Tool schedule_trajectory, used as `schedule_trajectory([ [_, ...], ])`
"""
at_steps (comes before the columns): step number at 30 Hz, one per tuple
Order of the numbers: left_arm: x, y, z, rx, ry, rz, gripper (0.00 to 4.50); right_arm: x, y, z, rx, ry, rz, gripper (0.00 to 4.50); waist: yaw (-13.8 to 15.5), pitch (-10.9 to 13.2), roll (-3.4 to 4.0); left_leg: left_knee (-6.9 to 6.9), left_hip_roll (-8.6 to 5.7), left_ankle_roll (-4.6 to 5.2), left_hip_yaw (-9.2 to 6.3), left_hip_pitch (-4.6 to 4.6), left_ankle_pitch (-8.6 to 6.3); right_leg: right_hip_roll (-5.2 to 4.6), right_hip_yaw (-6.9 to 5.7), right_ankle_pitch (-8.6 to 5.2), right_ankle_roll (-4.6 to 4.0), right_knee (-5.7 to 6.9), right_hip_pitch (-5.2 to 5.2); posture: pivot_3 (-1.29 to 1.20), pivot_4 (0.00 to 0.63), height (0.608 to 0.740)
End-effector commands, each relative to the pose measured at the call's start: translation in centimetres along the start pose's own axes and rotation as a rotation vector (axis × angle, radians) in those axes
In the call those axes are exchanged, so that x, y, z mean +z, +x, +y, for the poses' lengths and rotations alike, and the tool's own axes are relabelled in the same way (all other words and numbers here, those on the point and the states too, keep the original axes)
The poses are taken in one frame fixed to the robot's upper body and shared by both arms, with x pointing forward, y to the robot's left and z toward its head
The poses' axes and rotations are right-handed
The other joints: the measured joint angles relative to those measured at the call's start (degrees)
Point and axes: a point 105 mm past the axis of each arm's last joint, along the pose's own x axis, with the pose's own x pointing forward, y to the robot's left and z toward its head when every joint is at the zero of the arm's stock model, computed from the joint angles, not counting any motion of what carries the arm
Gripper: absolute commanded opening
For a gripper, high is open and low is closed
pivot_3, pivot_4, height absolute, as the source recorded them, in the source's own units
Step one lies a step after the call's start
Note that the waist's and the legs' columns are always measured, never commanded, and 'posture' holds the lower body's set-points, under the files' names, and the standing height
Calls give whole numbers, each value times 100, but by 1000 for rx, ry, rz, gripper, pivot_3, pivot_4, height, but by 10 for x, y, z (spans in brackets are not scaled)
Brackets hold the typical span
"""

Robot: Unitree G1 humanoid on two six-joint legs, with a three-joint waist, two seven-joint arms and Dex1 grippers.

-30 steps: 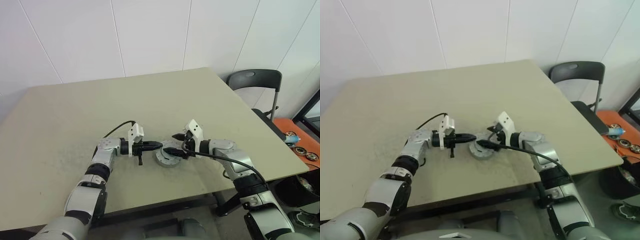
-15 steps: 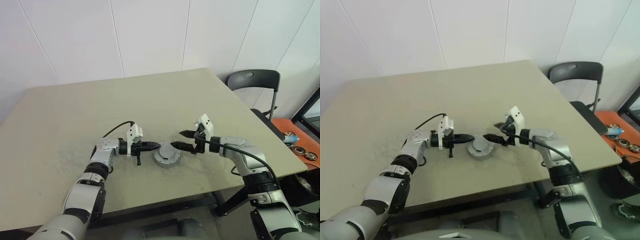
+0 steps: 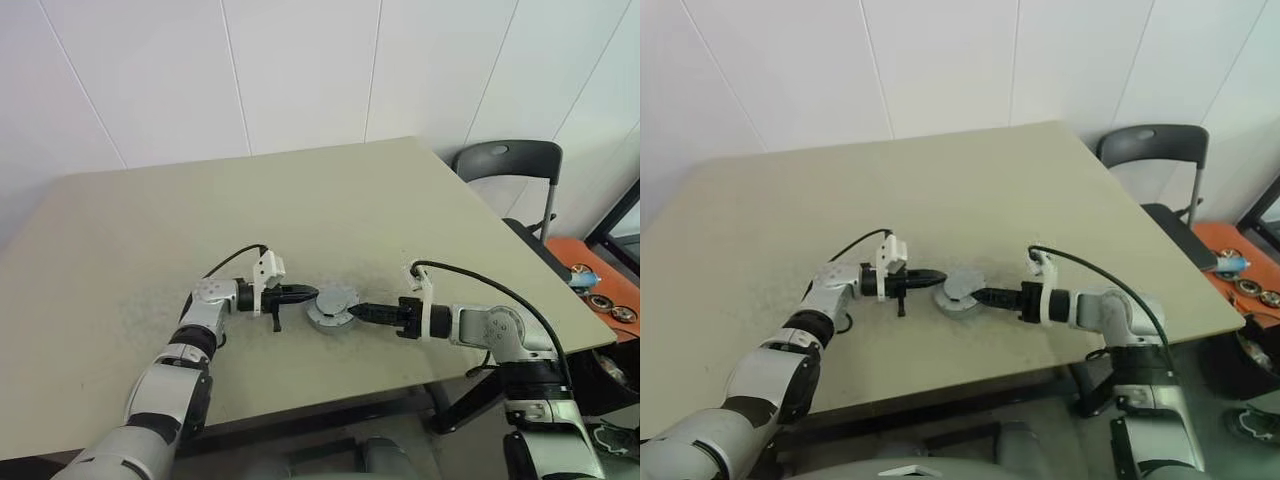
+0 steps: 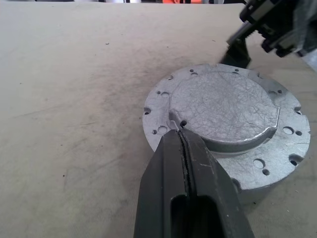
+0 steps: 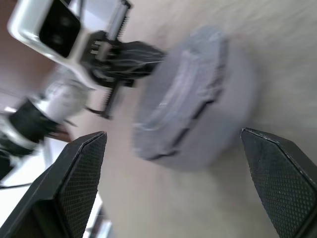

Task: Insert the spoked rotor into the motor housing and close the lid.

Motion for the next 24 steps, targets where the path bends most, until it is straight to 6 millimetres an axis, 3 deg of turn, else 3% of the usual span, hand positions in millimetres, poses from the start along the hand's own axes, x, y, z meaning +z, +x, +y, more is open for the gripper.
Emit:
schedule_trajectory([
  [1, -11, 0, -5, -19, -17, 46, 0, 16, 7, 18, 66, 52, -87, 4486, -7, -1, 0, 1, 0, 0, 0, 0, 0, 0, 0, 0, 0, 0, 0, 0, 0, 740],
  [5, -13, -3, -5, -10, -16, 48, 0, 24, 22, 8, 3, 150, -154, 4486, -36, -4, 5, 0, 0, 0, 3, 3, 0, 0, 2, 7, -2, 1, 0, 0, 0, 740],
  [8, -13, -6, -3, -6, -11, 47, 0, 22, 30, 5, -15, 187, -161, 3933, -34, -6, 9, 0, 3, 0, 1, 5, 0, 4, 2, 8, -2, 5, -1, 0, 0, 740],
  [13, -8, -9, 0, 0, -2, 41, 0, 22, 30, 7, -22, 187, -154, 2226, -56, -8, 11, -2, 3, 0, 4, 4, 0, 3, 3, 8, -2, 5, -5, 0, 0, 740],
  [15, -7, -10, 1, 0, -2, 40, 0, 22, 29, 6, -24, 189, -154, 1773, -51, -14, 18, -2, 3, 0, 4, 5, 0, 4, 3, 8, -2, 5, -4, 0, 0, 740],
  [24, -2, -5, 4, 3, -2, 37, 0, 18, 31, 7, 0, 224, -140, 1772, -55, -14, 19, 0, 4, 0, 4, 6, 0, 6, 3, 4, 6, 11, -4, 0, 0, 740],
])
